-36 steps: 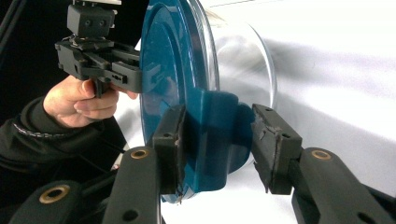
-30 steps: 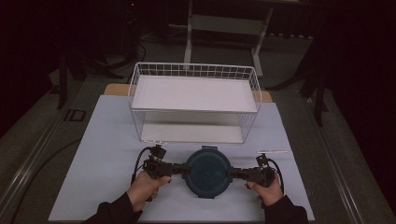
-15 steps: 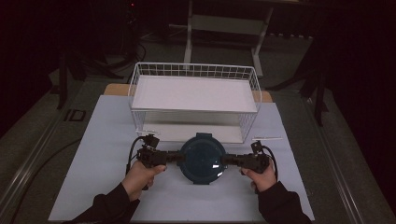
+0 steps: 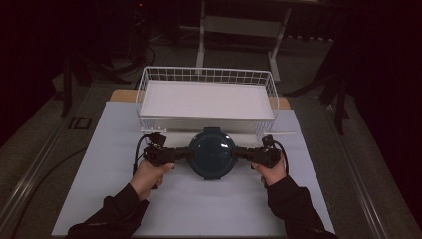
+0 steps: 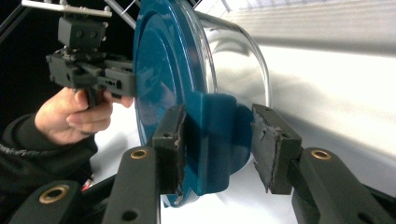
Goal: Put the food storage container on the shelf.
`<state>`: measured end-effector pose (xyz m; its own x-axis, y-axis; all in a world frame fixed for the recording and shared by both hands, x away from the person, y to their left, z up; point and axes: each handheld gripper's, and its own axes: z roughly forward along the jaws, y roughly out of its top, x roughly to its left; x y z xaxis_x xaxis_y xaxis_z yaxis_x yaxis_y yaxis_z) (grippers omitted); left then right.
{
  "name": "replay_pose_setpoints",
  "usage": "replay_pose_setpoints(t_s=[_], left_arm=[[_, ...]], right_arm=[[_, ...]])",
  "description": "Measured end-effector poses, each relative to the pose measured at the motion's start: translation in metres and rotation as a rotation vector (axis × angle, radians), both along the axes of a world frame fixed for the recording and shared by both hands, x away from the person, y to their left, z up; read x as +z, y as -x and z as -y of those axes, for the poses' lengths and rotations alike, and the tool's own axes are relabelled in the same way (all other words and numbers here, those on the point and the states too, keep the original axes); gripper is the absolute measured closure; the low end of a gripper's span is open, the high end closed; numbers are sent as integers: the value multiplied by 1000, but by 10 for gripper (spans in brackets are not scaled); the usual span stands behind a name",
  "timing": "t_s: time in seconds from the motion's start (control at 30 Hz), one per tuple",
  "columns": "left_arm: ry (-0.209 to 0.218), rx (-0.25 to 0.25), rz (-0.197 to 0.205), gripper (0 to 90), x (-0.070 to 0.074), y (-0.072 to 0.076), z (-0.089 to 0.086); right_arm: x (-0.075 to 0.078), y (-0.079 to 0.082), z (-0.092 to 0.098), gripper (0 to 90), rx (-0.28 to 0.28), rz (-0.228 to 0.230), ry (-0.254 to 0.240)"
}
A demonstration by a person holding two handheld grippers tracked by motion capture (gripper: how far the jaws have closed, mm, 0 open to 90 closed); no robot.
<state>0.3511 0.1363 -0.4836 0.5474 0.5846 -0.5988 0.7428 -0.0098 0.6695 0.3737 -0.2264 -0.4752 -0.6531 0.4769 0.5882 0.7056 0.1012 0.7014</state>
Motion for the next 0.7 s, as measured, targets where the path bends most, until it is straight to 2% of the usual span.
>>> replay_pose_setpoints(t_s=[0.07, 0.17, 0.47, 0.53, 0.67, 0.7], left_arm=[[-1, 13, 13, 557, -3, -5, 0], [-17, 19, 5, 556, -9, -12, 2], [-26, 42, 1, 553, -21, -29, -1], [-3, 52, -17, 553, -23, -31, -2], [39, 68, -50, 550, -28, -37, -4], [47, 63, -53, 550, -29, -39, -5]], right_arm=[[-8, -9, -1, 572, -14, 7, -11], [-16, -15, -1, 570, -28, 11, 0], [-23, -24, -8, 564, -72, 21, 49], [-24, -25, -9, 563, -80, 6, 49], [-24, -30, -10, 559, -94, 18, 50], [-24, -30, -11, 557, -101, 10, 46]])
